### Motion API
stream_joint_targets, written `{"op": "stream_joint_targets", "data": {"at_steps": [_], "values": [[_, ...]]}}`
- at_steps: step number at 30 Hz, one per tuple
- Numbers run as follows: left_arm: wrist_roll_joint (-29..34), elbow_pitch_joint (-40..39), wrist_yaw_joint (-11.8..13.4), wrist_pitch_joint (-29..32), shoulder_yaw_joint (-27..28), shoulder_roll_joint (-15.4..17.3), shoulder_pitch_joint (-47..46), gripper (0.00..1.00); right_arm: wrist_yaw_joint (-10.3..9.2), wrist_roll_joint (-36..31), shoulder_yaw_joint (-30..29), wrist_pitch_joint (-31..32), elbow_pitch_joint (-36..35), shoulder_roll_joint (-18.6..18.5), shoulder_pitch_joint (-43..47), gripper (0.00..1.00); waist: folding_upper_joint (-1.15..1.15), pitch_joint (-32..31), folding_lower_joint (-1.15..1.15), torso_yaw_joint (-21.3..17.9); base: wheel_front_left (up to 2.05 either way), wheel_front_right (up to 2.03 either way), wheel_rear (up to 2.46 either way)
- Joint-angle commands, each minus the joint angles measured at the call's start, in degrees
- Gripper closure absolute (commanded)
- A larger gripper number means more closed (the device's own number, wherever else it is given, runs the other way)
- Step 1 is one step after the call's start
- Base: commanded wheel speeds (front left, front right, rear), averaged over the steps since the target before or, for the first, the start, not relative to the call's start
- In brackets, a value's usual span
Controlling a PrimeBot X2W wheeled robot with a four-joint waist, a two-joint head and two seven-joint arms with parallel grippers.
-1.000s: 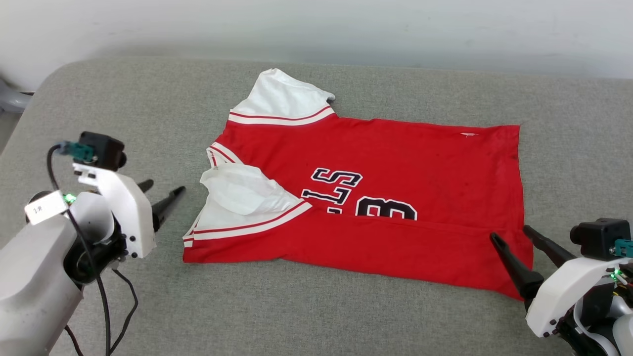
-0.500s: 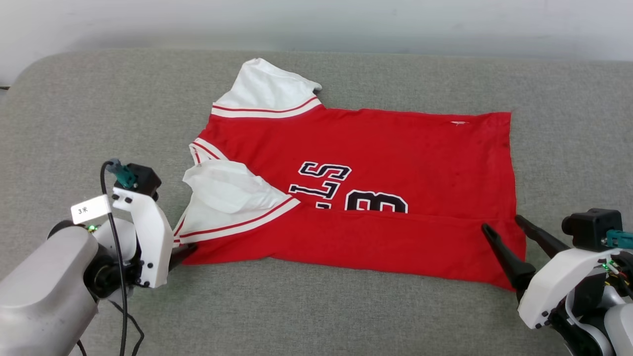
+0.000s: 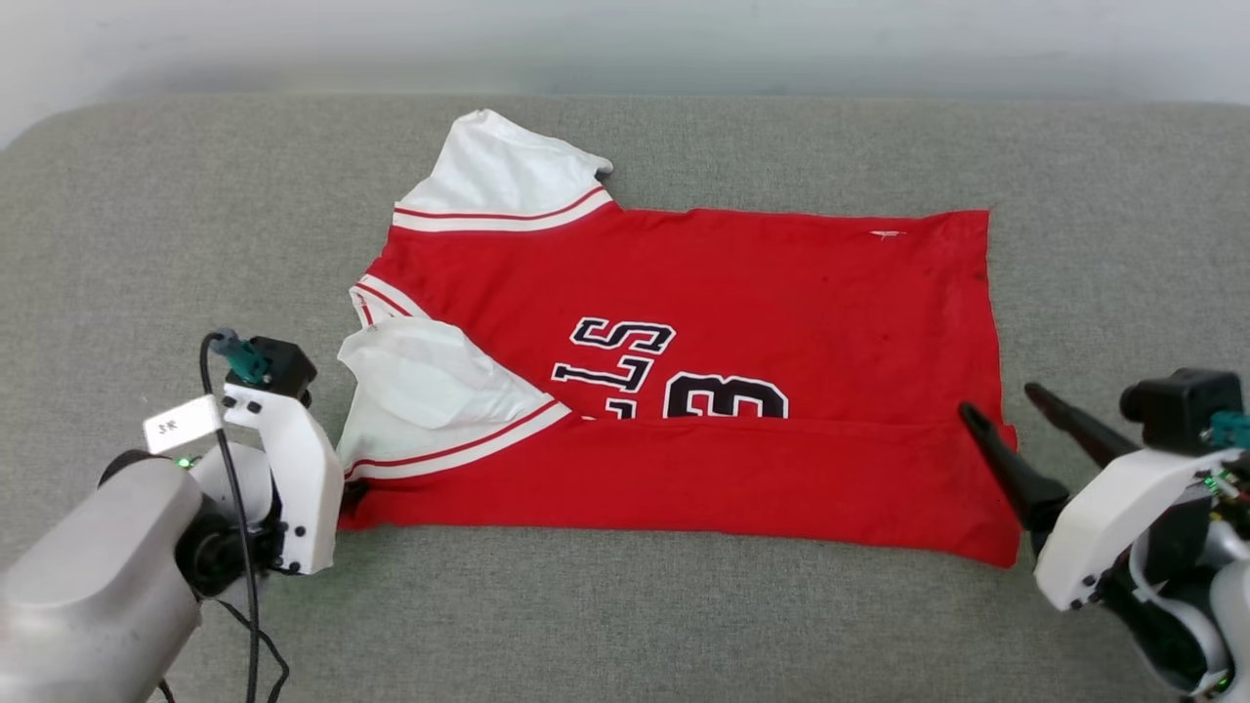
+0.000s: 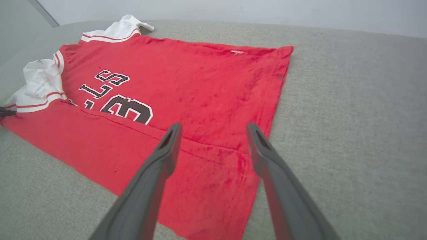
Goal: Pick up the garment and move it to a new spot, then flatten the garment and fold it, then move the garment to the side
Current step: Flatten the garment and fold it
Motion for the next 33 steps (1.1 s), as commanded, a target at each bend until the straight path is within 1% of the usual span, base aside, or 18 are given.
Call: {"op": "stream_joint_targets", "data": {"at_steps": [1,5,9,13,17,21,24,29,33], "values": [[-0.6,0.3,0.1,-0.4,-1.4,-1.2,1.8,1.0,-0.05,0.3,-0.4,0.7,-0.9,-1.1,-1.5,0.0,0.0,-0.8,0.0,0.3,0.0,0.0,0.0],[-1.3,-1.5,0.1,-1.9,-1.5,0.2,0.7,1.0,-0.05,0.9,-0.6,4.9,-2.9,-3.9,-3.0,0.0,0.0,-2.2,0.0,0.8,0.0,0.0,0.0],[-1.4,-3.9,0.1,-3.5,-1.5,1.6,-0.1,1.0,-0.05,2.3,-0.1,12.2,-4.9,-7.8,-4.3,0.0,0.0,-3.3,0.0,1.5,0.0,0.0,0.0],[-2.4,-6.7,0.1,-5.1,-1.1,2.5,0.0,1.0,-0.05,4.3,0.5,21.6,-6.5,-11.5,-5.0,0.0,0.0,-3.9,0.0,2.0,0.0,0.0,0.0],[-2.2,-9.1,0.1,-6.1,-1.2,3.1,0.3,1.0,-0.05,6.5,0.3,31.0,-6.6,-13.5,-4.7,0.0,0.0,-4.0,0.0,2.8,0.0,0.0,0.0],[-1.9,-11.1,0.1,-6.6,-1.4,3.1,0.2,1.0,-0.05,7.3,0.5,37.3,-5.6,-13.2,-3.7,0.0,0.0,-3.6,0.0,3.6,0.0,0.0,0.0],[-1.4,-12.3,0.3,-7.0,-1.4,2.9,-0.2,1.0,-0.05,6.3,0.9,39.5,-3.9,-12.2,-3.1,0.0,0.0,-3.0,0.0,4.1,0.0,0.0,0.0],[-0.8,-13.3,0.5,-7.5,-1.5,2.4,-1.2,1.0,-0.05,4.3,2.3,39.1,0.5,-9.8,-3.0,0.0,0.0,-1.4,0.0,5.0,0.0,0.0,0.0],[-0.2,-13.4,0.4,-8.2,-1.6,2.1,-1.6,1.0,-0.05,3.0,3.6,36.7,5.0,-7.6,-3.7,0.0,0.0,-0.1,0.0,5.5,0.0,0.0,0.0]]}}
